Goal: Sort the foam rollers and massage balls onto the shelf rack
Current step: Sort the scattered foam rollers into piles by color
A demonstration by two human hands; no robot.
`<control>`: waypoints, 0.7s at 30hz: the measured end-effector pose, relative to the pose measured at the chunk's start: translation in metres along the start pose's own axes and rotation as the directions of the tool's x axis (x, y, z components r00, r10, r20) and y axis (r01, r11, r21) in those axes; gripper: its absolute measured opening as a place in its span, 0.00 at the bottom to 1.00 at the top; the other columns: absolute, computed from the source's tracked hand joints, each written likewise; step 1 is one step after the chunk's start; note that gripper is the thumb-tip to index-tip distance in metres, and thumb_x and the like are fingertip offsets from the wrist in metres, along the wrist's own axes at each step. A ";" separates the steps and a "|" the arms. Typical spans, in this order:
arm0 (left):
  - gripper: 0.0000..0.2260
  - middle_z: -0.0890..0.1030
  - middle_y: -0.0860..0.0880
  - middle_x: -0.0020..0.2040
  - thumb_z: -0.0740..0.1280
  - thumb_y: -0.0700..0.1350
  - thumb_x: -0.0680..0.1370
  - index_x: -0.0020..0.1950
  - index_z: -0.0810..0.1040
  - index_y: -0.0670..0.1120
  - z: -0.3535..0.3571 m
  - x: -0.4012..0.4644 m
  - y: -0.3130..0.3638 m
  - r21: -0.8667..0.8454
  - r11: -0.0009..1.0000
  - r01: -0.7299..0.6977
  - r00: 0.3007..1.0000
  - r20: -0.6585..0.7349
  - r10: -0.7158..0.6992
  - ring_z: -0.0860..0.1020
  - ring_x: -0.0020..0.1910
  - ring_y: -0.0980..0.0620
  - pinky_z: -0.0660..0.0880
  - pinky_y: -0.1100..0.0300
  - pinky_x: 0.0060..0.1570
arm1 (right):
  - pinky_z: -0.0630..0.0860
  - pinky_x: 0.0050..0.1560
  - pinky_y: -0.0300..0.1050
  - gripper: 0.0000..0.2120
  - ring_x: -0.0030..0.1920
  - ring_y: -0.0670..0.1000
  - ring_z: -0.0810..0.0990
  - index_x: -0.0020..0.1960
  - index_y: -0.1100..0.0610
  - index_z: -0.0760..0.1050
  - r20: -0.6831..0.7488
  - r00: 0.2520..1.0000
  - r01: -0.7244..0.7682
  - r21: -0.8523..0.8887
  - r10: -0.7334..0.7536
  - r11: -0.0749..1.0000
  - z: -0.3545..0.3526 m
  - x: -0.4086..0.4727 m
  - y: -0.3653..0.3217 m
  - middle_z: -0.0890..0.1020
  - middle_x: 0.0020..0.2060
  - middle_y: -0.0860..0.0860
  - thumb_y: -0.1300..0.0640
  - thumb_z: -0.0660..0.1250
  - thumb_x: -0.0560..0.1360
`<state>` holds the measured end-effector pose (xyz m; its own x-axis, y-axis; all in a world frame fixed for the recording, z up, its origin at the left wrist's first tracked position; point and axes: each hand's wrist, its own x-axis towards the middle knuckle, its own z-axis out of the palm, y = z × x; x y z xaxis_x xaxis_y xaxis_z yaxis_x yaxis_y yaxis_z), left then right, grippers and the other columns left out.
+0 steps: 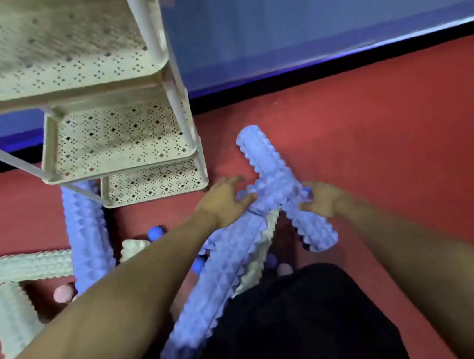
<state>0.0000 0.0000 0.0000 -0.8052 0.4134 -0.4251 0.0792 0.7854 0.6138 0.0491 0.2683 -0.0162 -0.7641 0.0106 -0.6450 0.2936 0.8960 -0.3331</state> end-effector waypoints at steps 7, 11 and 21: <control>0.30 0.71 0.46 0.72 0.66 0.61 0.78 0.76 0.67 0.50 0.045 0.052 -0.021 0.056 0.998 0.001 0.997 0.075 -0.005 0.71 0.70 0.44 0.66 0.53 0.70 | 0.75 0.61 0.46 0.31 0.56 0.53 0.80 0.75 0.54 0.68 -0.141 0.986 -0.009 0.507 0.094 0.862 0.045 0.040 0.003 0.80 0.59 0.52 0.50 0.72 0.74; 0.32 0.67 0.47 0.75 0.66 0.62 0.78 0.77 0.65 0.49 0.053 0.066 -0.025 0.015 0.991 -0.130 0.991 0.028 0.130 0.65 0.74 0.45 0.61 0.53 0.74 | 0.72 0.47 0.34 0.25 0.41 0.43 0.74 0.69 0.42 0.70 -0.119 0.977 -0.086 0.526 0.174 0.846 0.064 0.051 -0.020 0.77 0.44 0.46 0.36 0.67 0.74; 0.32 0.48 0.54 0.82 0.58 0.65 0.79 0.81 0.51 0.61 0.066 0.071 -0.031 0.135 0.987 0.084 0.960 0.255 -0.116 0.49 0.80 0.47 0.51 0.46 0.77 | 0.70 0.66 0.51 0.33 0.67 0.58 0.73 0.76 0.53 0.62 -0.179 0.936 -0.207 0.418 0.304 0.884 0.078 0.066 0.024 0.69 0.70 0.55 0.40 0.67 0.76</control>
<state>-0.0210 0.0355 -0.0937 -0.6323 0.4228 -0.6492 0.0901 0.8724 0.4804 0.0506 0.2559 -0.1199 -0.7288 0.3617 -0.5814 0.6581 0.6044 -0.4489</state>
